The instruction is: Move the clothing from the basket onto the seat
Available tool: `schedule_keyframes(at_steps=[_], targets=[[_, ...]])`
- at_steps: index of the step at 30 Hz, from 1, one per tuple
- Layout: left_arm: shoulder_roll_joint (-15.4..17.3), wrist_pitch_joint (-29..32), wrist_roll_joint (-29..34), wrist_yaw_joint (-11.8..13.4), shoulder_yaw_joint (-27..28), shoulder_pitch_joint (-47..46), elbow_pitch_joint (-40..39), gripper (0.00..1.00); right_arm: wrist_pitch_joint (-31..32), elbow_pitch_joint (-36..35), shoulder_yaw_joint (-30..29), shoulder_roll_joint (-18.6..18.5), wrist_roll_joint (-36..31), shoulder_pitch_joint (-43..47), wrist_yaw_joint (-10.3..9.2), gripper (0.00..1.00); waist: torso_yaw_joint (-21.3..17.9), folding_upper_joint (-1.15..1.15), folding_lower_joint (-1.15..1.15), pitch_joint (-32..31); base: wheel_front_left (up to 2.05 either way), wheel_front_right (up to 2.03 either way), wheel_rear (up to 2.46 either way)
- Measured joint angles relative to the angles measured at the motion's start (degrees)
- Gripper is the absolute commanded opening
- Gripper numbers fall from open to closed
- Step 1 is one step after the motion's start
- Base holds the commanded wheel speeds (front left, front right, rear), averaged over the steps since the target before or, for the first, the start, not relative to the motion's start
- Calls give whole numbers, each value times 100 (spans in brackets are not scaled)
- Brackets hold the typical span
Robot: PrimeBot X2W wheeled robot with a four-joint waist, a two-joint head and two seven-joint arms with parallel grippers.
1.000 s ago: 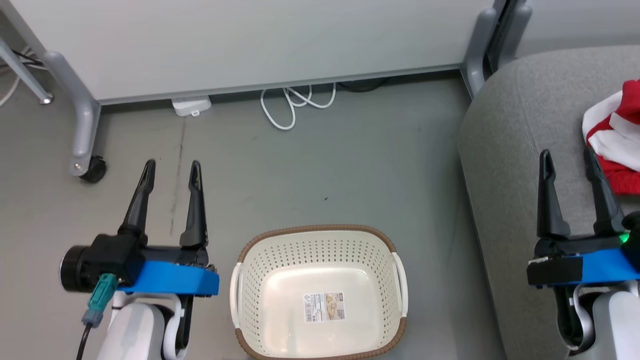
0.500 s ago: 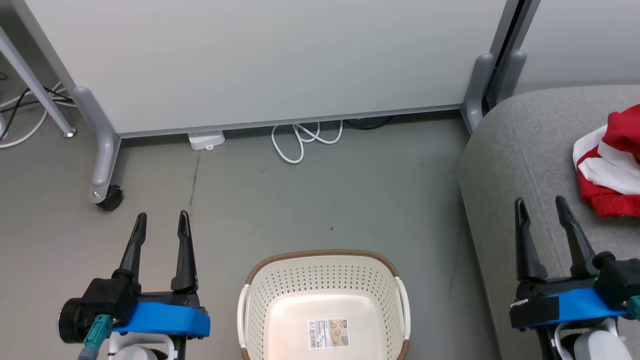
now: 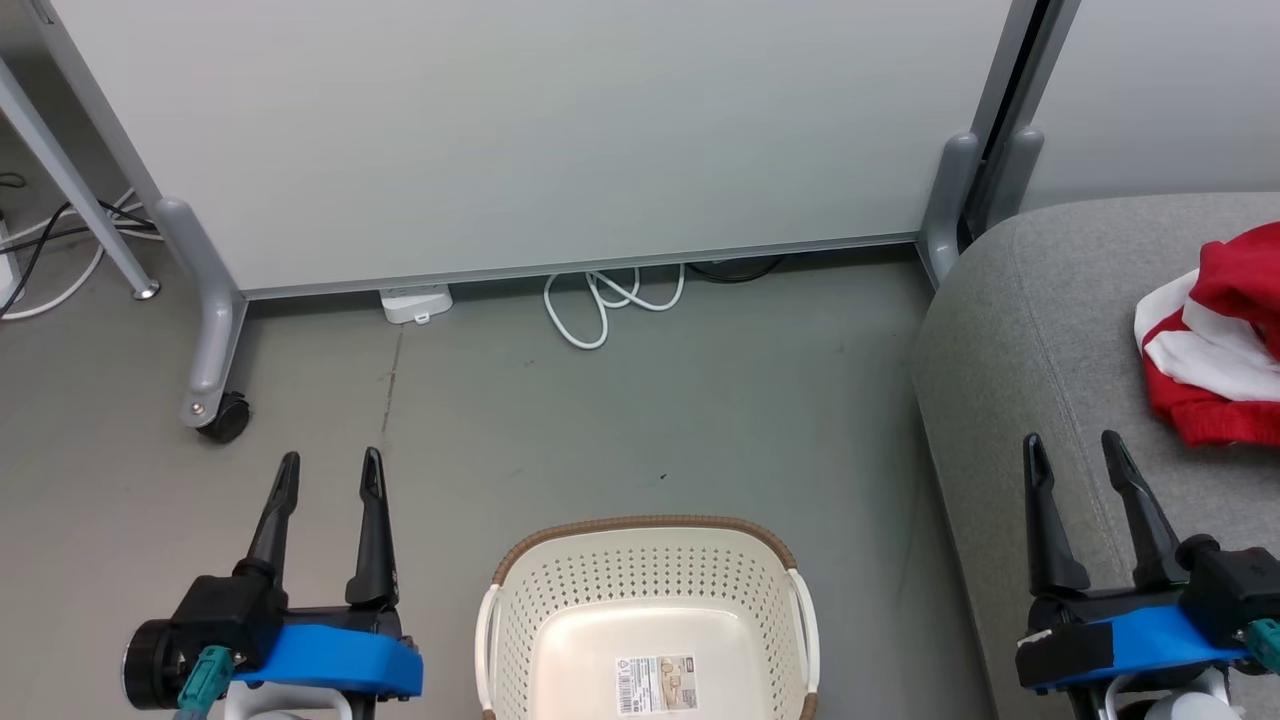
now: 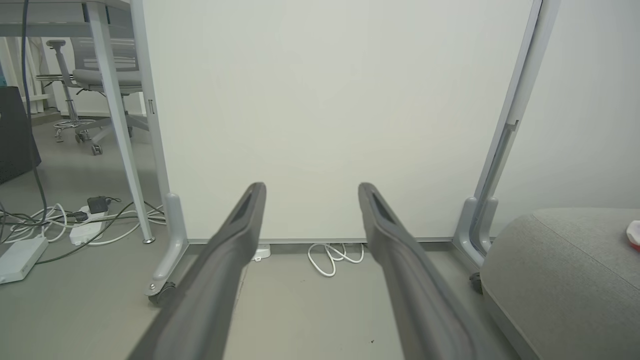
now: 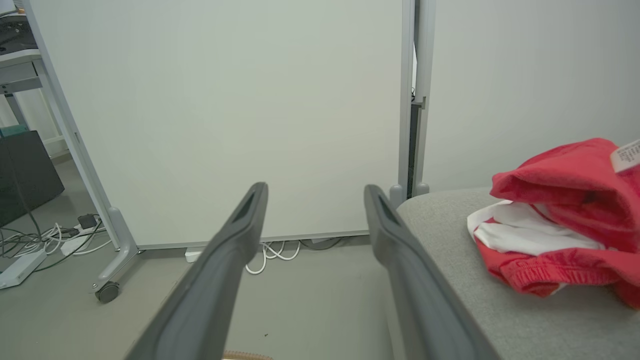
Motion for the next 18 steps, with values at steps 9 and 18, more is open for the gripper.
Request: schedule_keyframes(at_steps=[9, 18], targets=[[-41, 136, -258, -7, 12, 223, 336, 0, 131, 356, -8, 34, 253, 71, 0, 0, -12, 0, 0, -10, 0, 0, 0], [-42, 383, -1256, -8, 90, 208, 330, 0, 376, 375, -23, 34, 1269, 69, 0, 0, -29, 0, 0, -27, 0, 0, 0]])
